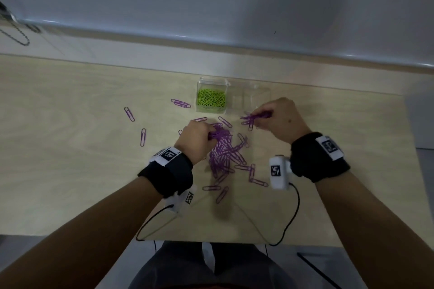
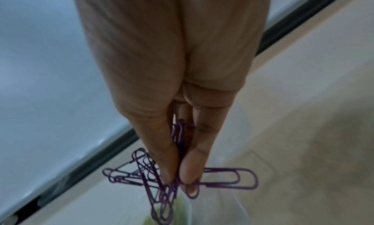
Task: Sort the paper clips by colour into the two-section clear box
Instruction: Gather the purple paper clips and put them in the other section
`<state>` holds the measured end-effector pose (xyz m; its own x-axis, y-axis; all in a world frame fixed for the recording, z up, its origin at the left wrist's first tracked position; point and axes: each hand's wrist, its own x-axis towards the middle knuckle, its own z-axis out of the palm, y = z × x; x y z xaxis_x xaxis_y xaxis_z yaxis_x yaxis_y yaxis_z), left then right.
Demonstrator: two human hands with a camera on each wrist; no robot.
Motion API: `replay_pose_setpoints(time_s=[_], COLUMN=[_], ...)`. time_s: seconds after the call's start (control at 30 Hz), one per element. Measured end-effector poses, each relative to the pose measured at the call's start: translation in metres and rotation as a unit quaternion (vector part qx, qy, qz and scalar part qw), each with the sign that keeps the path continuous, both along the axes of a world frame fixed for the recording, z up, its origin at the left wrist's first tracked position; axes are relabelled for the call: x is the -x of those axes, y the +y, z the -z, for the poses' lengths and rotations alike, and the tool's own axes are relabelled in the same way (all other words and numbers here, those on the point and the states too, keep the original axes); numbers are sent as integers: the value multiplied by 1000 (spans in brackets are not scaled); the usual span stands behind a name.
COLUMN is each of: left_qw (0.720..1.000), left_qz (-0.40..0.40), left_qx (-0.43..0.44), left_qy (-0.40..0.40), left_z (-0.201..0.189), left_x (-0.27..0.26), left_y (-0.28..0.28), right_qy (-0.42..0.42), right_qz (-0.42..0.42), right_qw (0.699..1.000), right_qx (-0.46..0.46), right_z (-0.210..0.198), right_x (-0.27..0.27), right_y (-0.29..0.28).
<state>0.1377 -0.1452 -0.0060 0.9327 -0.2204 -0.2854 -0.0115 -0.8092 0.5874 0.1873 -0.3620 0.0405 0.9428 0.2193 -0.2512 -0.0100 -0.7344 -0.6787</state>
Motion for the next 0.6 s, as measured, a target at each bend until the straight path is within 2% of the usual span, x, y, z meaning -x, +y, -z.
replay_pose_setpoints(time_s=[0.17, 0.23, 0.33, 0.43, 0.5, 0.6], left_qw=[992, 988, 985, 979, 974, 974], left_qz=[-65, -83, -99, -127, -142, -169], left_qx=[103, 129, 139, 159, 172, 147], left_qy=[-18, -23, -25, -26, -34, -42], left_z=[-18, -25, -36, -43, -44, -40], left_x=[-17, -26, -37, -51, -62, -77], left_y=[-15, -20, -31, -49, -66, -81], right_qy=[-57, -51, -17, -15, -40, -20], right_qz=[-3, -1, -43, -21, 44, 142], right_qw=[997, 995, 990, 997, 998, 977], right_qx=[53, 91, 135, 78, -11, -156], right_z=[-18, -6, 18, 31, 33, 37], right_x=[-52, -71, -80, -76, -69, -44], right_y=[15, 26, 34, 13, -15, -39])
